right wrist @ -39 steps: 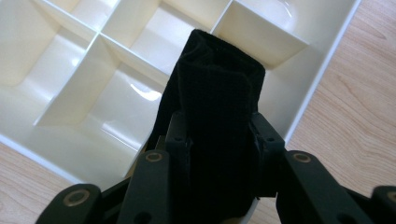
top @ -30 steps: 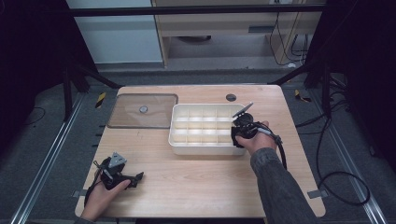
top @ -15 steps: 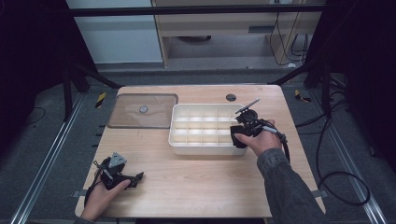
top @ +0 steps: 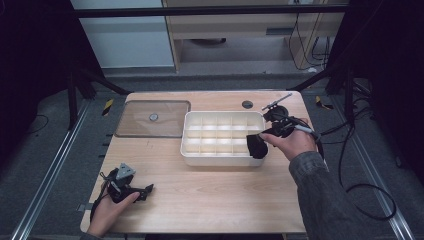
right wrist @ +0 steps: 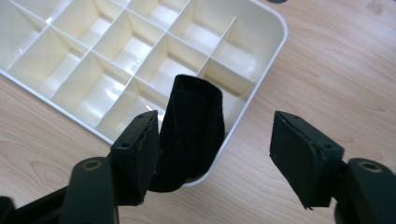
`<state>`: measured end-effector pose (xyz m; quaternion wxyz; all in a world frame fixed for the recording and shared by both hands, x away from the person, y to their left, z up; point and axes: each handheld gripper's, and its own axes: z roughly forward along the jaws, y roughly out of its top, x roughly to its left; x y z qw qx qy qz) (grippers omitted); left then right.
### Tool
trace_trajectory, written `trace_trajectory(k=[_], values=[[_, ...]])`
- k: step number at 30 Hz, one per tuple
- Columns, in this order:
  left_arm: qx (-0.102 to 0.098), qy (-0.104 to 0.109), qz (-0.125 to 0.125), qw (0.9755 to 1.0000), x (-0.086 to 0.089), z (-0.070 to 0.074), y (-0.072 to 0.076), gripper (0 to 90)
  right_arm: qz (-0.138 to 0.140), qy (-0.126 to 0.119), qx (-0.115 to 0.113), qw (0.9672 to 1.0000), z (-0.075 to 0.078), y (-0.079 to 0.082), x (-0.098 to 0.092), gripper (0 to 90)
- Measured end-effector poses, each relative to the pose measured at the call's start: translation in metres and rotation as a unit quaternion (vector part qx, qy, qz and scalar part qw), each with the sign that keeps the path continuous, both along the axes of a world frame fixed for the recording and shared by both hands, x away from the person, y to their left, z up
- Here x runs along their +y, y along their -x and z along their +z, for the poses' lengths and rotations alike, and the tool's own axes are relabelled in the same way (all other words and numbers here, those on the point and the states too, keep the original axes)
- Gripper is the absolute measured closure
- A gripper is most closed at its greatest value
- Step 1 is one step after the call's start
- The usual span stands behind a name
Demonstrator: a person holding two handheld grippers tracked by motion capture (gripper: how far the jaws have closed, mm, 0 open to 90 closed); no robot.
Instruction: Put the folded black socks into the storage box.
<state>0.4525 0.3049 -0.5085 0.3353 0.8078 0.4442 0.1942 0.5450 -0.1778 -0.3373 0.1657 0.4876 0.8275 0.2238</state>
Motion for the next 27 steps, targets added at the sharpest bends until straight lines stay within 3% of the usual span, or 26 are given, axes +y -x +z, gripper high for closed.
trace_trajectory(k=[9, 16, 27], values=[[-0.001, 0.000, 0.000, 1.0000, 0.000, 0.000, 0.000, 0.3, 0.006, -0.010, 0.004, 0.9999, 0.015, -0.006, -0.011, 68.9], [-0.001, 0.000, 0.000, 1.0000, 0.000, 0.000, 0.000, 0.2, 0.007, -0.017, -0.001, 0.9998, 0.026, -0.008, -0.017, 88.0], [0.000, 0.000, 0.000, 1.0000, 0.000, 0.000, 0.000, 0.2, 0.005, -0.025, -0.009, 0.9996, 0.031, -0.014, -0.017, 90.0]])
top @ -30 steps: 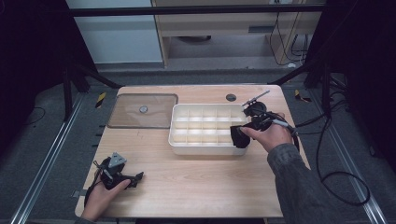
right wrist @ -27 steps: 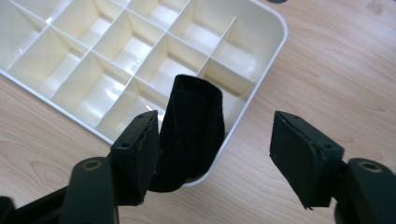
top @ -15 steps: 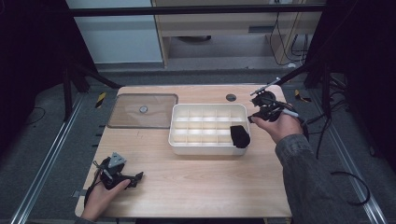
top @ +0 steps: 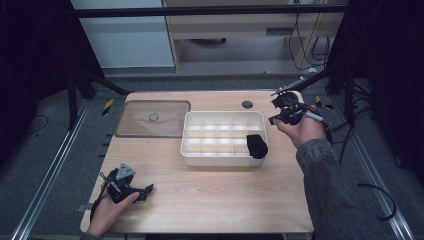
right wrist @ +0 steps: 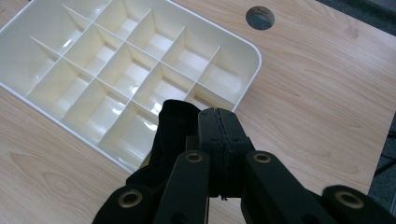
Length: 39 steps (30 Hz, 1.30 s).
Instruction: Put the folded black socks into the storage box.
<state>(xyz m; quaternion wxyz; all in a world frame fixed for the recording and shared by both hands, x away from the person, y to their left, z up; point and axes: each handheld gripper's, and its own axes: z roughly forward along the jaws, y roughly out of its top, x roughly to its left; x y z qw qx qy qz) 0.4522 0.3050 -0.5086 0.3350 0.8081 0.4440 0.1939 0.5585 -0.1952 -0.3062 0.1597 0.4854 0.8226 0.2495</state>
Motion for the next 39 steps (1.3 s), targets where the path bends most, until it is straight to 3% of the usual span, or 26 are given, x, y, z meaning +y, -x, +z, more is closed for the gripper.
trace_trajectory(k=[18, 39], values=[[0.000, 0.000, 0.000, 1.0000, 0.000, 0.000, 0.000, 0.1, 0.005, -0.001, 0.030, 0.9995, -0.018, -0.012, 0.011, 90.0], [0.000, 0.000, 0.000, 1.0000, 0.000, 0.000, 0.000, 0.1, 0.017, 0.004, 0.042, 0.9990, -0.029, -0.016, 0.019, 90.0]])
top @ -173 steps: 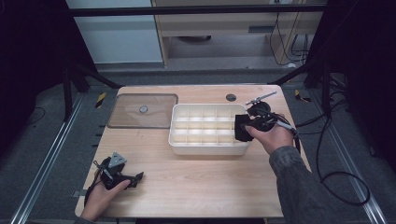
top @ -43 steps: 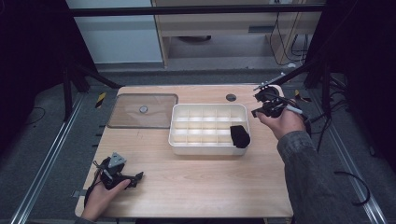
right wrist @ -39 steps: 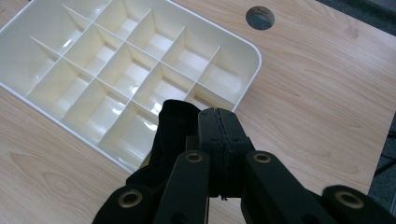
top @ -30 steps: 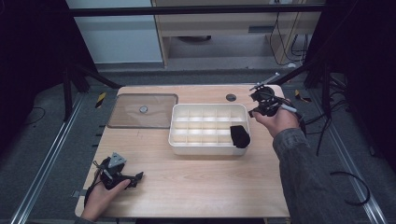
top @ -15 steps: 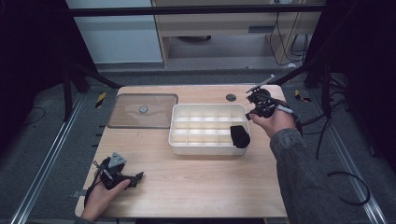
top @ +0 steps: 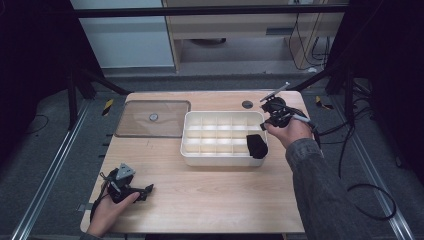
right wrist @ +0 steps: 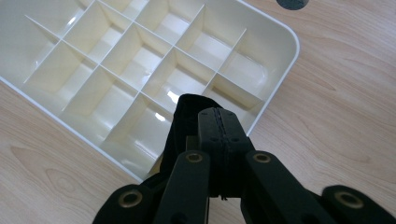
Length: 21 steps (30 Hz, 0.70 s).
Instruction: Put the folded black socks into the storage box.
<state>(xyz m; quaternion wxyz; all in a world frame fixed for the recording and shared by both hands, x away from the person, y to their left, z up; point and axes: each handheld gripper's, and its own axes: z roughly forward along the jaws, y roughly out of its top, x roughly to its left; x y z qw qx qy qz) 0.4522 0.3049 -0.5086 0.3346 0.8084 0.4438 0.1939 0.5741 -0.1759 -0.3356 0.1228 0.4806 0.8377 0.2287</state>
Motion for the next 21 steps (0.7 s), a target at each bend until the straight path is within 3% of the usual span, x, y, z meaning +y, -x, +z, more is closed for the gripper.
trace_trajectory(k=[14, 21], values=[[0.000, 0.000, 0.000, 1.0000, 0.000, 0.000, 0.000, 0.1, 0.013, 0.027, 0.019, 0.9994, -0.019, -0.012, 0.018, 90.0], [-0.001, 0.001, 0.000, 1.0000, 0.000, 0.000, 0.000, 0.1, 0.008, 0.019, 0.029, 0.9994, -0.031, -0.014, 0.021, 90.0]])
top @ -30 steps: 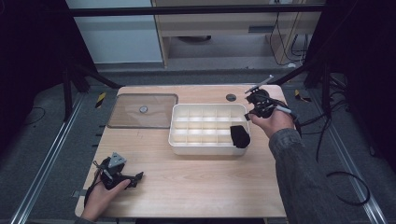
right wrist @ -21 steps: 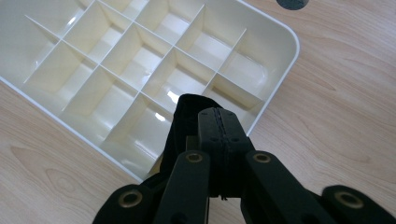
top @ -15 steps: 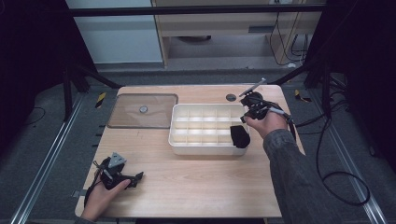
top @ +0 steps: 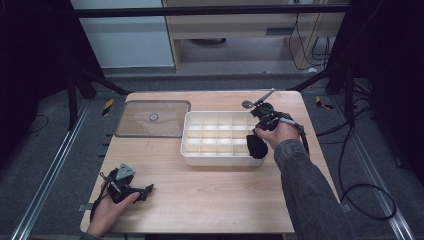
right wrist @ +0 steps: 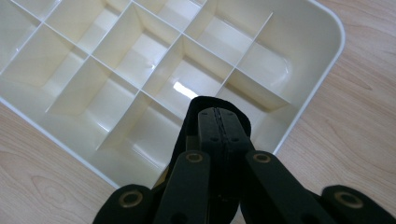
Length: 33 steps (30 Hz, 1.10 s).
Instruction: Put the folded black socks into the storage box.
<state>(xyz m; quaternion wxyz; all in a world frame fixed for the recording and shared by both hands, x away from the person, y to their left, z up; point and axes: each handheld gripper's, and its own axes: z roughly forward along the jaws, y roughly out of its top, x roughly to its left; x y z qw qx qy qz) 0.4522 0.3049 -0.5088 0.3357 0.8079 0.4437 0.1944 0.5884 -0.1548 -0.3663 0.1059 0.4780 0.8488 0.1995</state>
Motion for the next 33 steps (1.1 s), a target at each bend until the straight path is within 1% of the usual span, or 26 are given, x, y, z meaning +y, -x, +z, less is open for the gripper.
trace_trajectory(k=[8, 10, 14, 18, 20, 21, 22, 23, 26, 27, 33], values=[[0.000, 0.000, 0.000, 1.0000, 0.000, 0.000, 0.000, 0.1, 0.006, 0.003, 0.000, 1.0000, -0.002, 0.000, -0.001, 90.0], [0.000, 0.000, 0.000, 1.0000, 0.000, 0.000, 0.000, 0.1, 0.003, 0.005, 0.003, 1.0000, -0.002, 0.000, 0.000, 90.0], [0.000, 0.000, 0.000, 1.0000, 0.000, 0.000, 0.000, 0.1, 0.008, 0.010, 0.002, 0.9999, -0.005, 0.002, 0.002, 90.0], [0.000, 0.000, 0.000, 1.0000, 0.000, 0.000, 0.000, 0.1, 0.006, 0.010, 0.008, 0.9999, -0.012, 0.003, 0.002, 90.0], [0.000, 0.000, 0.000, 1.0000, 0.000, 0.000, 0.000, 0.1, 0.006, 0.012, 0.006, 0.9999, -0.017, 0.003, 0.000, 90.0], [0.000, 0.000, 0.000, 1.0000, 0.000, 0.000, 0.000, 0.1, 0.003, 0.012, 0.008, 0.9999, -0.018, 0.004, -0.001, 90.0], [0.000, 0.000, 0.000, 1.0000, 0.000, 0.000, 0.000, 0.1, 0.006, 0.014, 0.005, 0.9999, -0.020, 0.003, -0.002, 90.0], [0.000, 0.000, 0.000, 1.0000, 0.000, 0.000, 0.000, 0.1, 0.000, 0.012, 0.010, 0.9999, -0.020, 0.004, -0.002, 90.0], [0.000, 0.000, 0.000, 1.0000, 0.000, 0.000, 0.000, 0.1, 0.004, 0.013, 0.008, 0.9999, -0.024, 0.005, -0.004, 90.0], [0.000, 0.000, 0.000, 1.0000, 0.000, 0.000, 0.000, 0.1, 0.000, 0.012, 0.012, 0.9999, -0.025, 0.006, -0.004, 90.0], [0.000, 0.000, 0.000, 1.0000, 0.000, 0.000, 0.000, 0.0, 0.000, 0.016, 0.016, 0.9998, -0.034, 0.009, -0.005, 90.0]])
